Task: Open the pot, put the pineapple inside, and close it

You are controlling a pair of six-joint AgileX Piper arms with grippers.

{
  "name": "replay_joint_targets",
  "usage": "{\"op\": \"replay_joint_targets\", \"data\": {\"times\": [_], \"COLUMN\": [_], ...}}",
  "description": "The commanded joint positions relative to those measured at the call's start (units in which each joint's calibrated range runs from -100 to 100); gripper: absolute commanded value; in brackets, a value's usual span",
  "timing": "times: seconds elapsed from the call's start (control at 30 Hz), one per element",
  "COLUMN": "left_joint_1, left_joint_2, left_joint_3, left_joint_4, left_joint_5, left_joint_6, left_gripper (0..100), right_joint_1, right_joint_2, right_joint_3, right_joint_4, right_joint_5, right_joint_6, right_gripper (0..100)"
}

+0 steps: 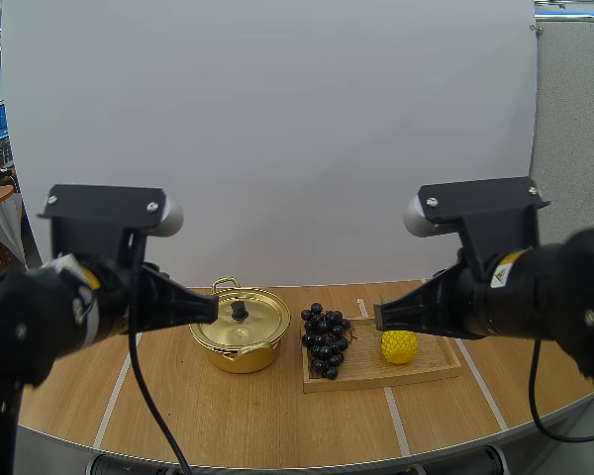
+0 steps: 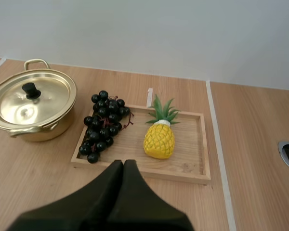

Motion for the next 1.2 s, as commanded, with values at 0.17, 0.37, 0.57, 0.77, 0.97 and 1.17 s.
{"op": "replay_joint_targets", "data": {"times": [0.17, 0.37, 0.57, 0.77, 0.97, 1.17], "left_joint_1": [0.08, 0.08, 0.08, 0.08, 0.08, 0.08], "left_joint_2": [11.5, 15.6, 16.0, 16.0, 16.0, 18.6], "left_joint_3": [-0.3, -0.3, -0.3, -0.3, -0.3, -0.3], "left_joint_4": [-1.3, -1.3, -1.3, -1.3, -3.3, -11.5], "left_joint_5": [-3.2, -3.2, -2.5, 0.8, 0.8, 0.8], "left_joint_6": [2.7, 3.8, 5.8, 7.1, 15.3, 26.8], "left_gripper": [4, 41, 99, 100, 100, 100], "right_joint_1": [0.0, 0.0, 0.0, 0.0, 0.0, 0.0], "right_joint_2": [5.9, 6.3, 6.3, 6.3, 6.3, 6.3], "right_joint_3": [-0.7, -0.7, -0.7, -0.7, -0.7, -0.7], "right_joint_4": [-0.3, -0.3, -0.3, -0.3, -0.3, -0.3], "right_joint_5": [-1.1, -1.0, -1.0, -1.0, -1.0, -1.0], "right_joint_6": [-0.1, -0.1, -0.1, -0.1, -0.1, -0.1], "right_gripper": [0, 26, 100, 100, 100, 100]}}
